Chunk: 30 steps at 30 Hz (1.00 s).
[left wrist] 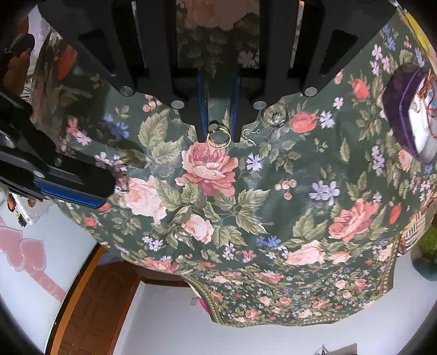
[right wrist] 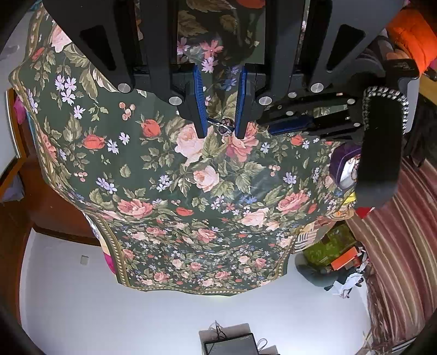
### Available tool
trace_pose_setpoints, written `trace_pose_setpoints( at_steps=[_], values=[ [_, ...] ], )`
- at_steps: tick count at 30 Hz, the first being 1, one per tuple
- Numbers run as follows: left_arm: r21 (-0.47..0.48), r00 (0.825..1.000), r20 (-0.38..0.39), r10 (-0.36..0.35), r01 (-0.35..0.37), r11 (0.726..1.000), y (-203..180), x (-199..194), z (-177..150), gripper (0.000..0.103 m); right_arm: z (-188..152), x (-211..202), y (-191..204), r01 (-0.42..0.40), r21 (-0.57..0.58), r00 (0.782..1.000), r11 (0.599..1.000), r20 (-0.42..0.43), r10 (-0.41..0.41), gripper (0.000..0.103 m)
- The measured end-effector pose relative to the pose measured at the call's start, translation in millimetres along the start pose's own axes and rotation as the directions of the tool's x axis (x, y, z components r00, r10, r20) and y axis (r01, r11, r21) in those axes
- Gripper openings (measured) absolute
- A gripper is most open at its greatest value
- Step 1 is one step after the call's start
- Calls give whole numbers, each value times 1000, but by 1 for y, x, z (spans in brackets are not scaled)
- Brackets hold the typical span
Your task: Organize jewelry
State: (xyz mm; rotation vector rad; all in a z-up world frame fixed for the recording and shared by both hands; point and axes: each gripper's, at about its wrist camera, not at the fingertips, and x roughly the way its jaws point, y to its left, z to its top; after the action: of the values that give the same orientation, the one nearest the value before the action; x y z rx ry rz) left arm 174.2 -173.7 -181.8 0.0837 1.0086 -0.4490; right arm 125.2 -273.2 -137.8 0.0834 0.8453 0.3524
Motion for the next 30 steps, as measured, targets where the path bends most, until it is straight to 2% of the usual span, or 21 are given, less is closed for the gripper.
trace_pose_setpoints(
  at_steps=[5,11,21,30],
  values=[
    [-13,998,57,14,-13,1000,5,-28,-4,15,5,-5,7,-2,-15,1000,1000,15,3,18],
    [-48,988,146,47,-41,998,27,-70,-6,15,15,-9,25,-16,-43,999,999,40,17,18],
    [-139,952,268,151,-117,983,75,-134,-17,15,32,-6,78,-77,-114,994,991,69,86,18],
    [-216,923,312,227,-163,963,118,-170,-35,16,46,3,130,-142,-164,985,976,78,157,18]
  ],
)
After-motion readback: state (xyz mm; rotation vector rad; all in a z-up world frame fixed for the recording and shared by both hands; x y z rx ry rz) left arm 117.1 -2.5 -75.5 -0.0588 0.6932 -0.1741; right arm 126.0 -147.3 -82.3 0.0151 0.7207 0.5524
